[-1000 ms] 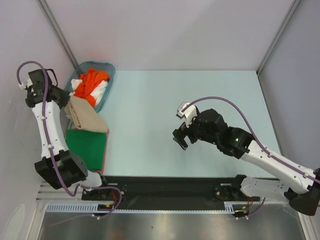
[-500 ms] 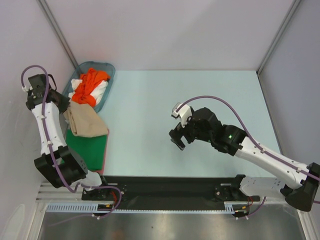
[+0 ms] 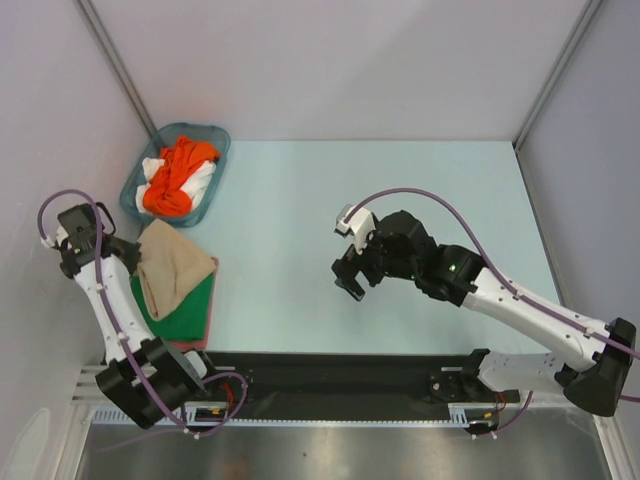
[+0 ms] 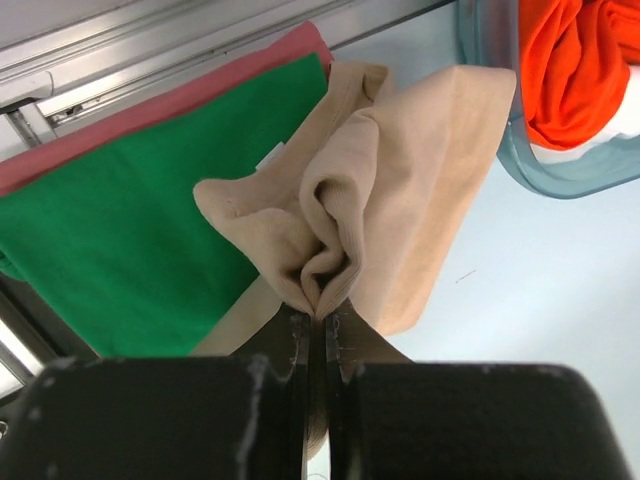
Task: Fold and stack the t-shirts
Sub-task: Neatly place the folded tshirt to the corner
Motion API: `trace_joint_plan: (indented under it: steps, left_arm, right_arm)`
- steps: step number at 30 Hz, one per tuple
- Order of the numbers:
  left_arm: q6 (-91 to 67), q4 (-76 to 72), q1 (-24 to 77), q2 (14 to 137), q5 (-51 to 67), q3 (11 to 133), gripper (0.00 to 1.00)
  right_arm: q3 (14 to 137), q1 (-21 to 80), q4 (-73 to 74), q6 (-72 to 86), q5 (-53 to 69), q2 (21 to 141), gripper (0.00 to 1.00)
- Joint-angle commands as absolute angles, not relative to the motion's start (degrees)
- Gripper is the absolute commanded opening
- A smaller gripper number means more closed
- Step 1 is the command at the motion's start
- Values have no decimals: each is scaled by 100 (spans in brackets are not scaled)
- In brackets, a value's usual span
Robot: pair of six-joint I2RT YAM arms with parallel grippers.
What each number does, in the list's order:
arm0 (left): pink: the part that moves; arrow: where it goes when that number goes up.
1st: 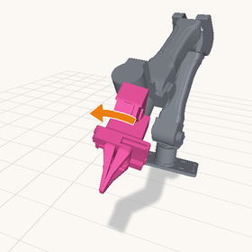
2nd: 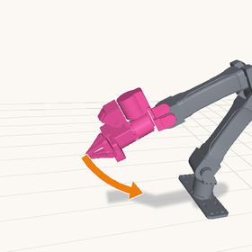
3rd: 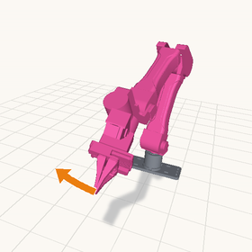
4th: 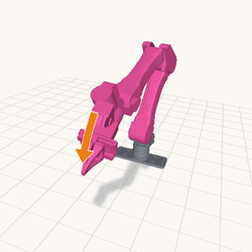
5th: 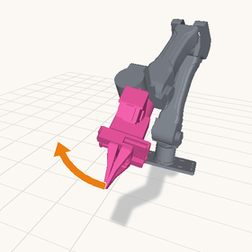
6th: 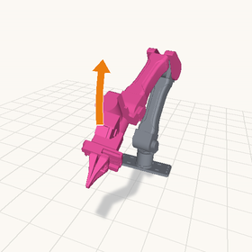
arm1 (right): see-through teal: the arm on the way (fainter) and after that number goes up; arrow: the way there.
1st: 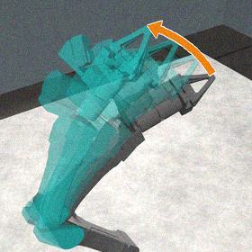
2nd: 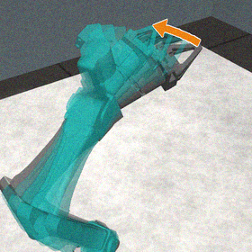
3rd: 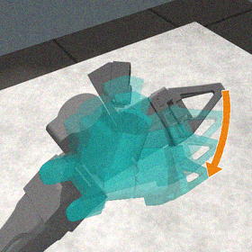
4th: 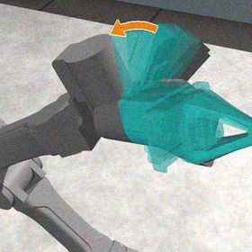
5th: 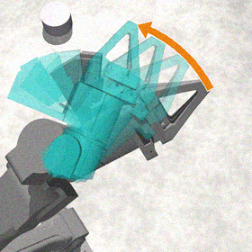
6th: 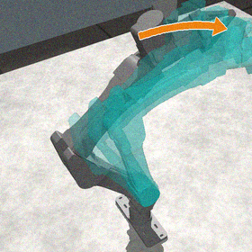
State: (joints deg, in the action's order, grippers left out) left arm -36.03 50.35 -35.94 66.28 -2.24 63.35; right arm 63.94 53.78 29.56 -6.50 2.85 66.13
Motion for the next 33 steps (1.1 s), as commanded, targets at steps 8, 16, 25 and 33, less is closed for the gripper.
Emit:
trace_joint_plan:
  steps: [8, 16, 25, 33]
  left_arm:
    - [-3384, 4711, -3893, 6425, -475, 6074, 1]
    - [-3716, 4711, -4709, 5933, -202, 5143, 0]
    - [-4043, 4606, -5211, 5503, -228, 4166, 1]
    - [-3516, 4368, -5282, 5713, -334, 4543, 0]
  right_arm:
    - [6952, 5379, 2979, 473, 1280, 7171, 100]
    - [6969, 5537, 1890, 1617, 1863, 7979, 99]
    - [7085, 5520, 1846, 2214, 1978, 8473, 94]
    - [6277, 5537, 795, 3249, 1943, 8533, 93]
